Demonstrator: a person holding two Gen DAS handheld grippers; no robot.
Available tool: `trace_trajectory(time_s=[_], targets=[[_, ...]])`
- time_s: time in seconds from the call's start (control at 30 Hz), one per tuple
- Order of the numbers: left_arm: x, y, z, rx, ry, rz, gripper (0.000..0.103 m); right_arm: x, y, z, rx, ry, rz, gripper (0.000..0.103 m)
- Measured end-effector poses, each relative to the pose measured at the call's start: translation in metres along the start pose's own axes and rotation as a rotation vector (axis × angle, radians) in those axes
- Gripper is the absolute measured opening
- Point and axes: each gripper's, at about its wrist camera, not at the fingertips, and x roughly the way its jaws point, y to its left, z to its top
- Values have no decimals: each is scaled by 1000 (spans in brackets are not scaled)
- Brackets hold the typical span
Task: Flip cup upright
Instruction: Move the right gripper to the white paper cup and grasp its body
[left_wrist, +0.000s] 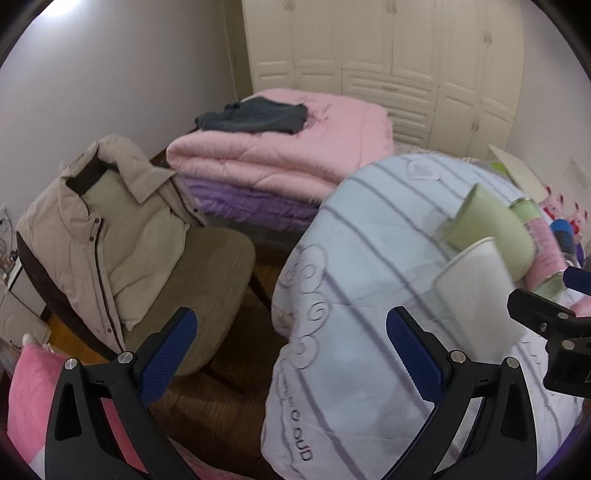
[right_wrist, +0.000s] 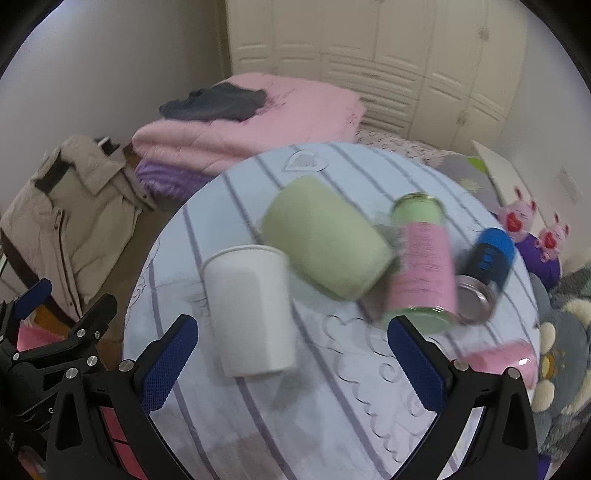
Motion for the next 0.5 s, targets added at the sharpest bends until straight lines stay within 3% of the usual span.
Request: trace_trajectory(time_s=[0.3,0.37,0.4,0.43,0.5], targets=[[31,8,0,-13,77,12,103,45,19,8,-46,116,22,98],[36,6,1,-12,87,8,103,56,18,8,-46,139,49,91],[37,5,0,-8,92,2,103,60,17,8,-37,152,57,73],[38,3,0,-2,95,-3,103,64,16,7,-25,166,71,64],[39,1,0,5,94,-2,103,70,12,4,-5,181,99,64]])
